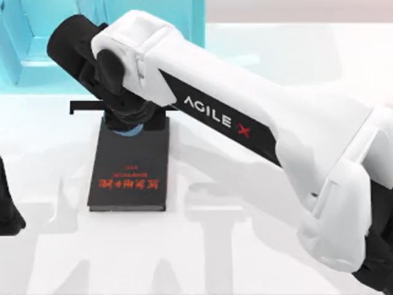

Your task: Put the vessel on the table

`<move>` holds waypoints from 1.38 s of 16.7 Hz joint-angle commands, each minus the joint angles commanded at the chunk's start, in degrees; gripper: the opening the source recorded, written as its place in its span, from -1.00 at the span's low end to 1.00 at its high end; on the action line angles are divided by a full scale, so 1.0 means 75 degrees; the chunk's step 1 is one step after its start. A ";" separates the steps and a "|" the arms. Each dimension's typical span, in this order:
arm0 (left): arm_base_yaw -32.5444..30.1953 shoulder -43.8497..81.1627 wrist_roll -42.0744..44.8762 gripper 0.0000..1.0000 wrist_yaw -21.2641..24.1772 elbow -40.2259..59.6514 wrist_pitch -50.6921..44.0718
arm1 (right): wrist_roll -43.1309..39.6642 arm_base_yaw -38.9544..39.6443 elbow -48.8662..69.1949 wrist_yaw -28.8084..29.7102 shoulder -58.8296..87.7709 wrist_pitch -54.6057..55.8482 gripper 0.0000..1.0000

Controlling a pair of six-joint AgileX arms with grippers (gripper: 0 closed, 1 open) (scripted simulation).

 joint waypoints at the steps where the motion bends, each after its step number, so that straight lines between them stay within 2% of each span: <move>1: 0.0000 0.0000 0.0000 1.00 0.0000 0.0000 0.0000 | 0.0007 0.0010 -0.0017 -0.0003 -0.0005 0.0018 -1.00; 6: 0.0000 0.0000 0.0000 1.00 0.0000 0.0000 0.0000 | -0.0398 -0.0420 -0.0888 -0.0454 -0.0753 -0.0044 -1.00; 16: 0.0000 0.0000 0.0000 1.00 0.0000 0.0000 0.0000 | -0.2279 -0.2662 -0.5980 -0.2722 -0.4370 -0.0484 -1.00; 19: 0.0000 0.0000 0.0000 1.00 0.0000 0.0000 0.0000 | -0.2572 -0.3014 -0.6592 -0.3085 -0.4917 -0.0571 -1.00; 23: 0.0000 0.0000 0.0000 1.00 0.0000 0.0000 0.0000 | -0.2583 -0.3003 -0.6613 -0.3083 -0.4911 -0.0564 -1.00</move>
